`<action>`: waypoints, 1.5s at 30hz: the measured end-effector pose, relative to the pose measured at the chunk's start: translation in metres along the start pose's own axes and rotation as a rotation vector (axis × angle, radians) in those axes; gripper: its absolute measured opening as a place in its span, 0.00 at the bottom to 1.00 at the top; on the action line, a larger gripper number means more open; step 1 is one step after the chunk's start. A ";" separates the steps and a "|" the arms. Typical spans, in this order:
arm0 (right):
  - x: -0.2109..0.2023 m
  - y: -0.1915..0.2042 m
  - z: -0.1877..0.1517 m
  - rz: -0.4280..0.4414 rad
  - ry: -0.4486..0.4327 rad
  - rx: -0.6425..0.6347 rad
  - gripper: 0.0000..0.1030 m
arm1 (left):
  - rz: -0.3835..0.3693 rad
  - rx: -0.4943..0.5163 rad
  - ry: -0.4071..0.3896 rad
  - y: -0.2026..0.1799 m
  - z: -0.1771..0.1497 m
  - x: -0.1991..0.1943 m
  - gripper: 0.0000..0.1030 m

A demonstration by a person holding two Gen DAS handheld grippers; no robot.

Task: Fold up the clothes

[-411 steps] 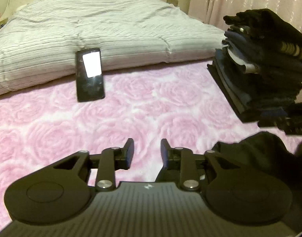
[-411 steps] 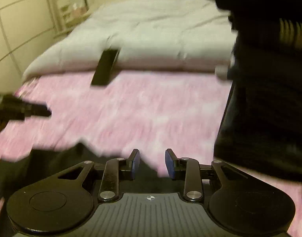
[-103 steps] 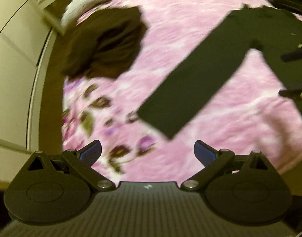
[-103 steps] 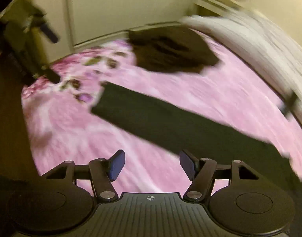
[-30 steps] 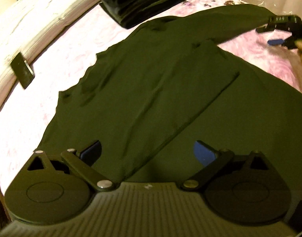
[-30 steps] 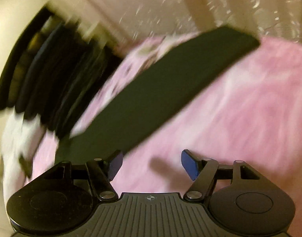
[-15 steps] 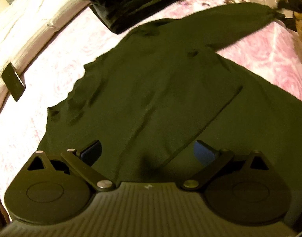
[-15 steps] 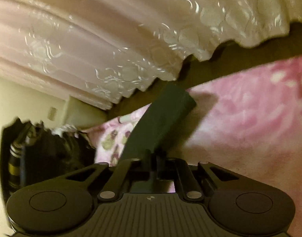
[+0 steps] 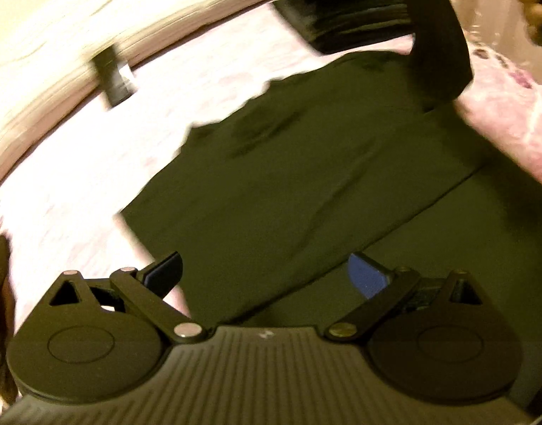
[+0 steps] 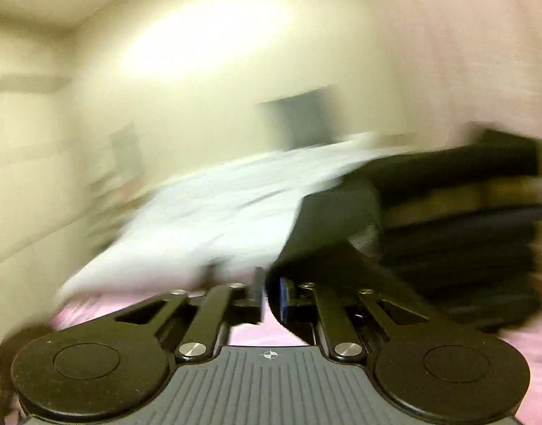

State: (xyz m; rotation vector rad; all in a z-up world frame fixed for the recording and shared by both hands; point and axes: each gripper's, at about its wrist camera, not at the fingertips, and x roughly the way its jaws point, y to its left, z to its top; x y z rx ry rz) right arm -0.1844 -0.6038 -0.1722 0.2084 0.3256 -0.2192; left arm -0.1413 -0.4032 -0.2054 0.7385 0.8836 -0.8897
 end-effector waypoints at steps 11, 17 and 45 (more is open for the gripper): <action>0.043 0.073 -0.116 0.005 0.427 -0.101 0.99 | 0.098 -0.152 0.042 0.125 -0.087 -0.012 0.95; 0.003 -0.014 -0.131 -0.223 0.560 0.079 0.99 | 0.064 -0.132 0.008 0.127 -0.080 0.008 0.95; -0.204 -0.160 -0.190 -0.361 0.904 0.140 1.00 | -0.050 0.071 0.159 -0.095 -0.175 -0.044 0.95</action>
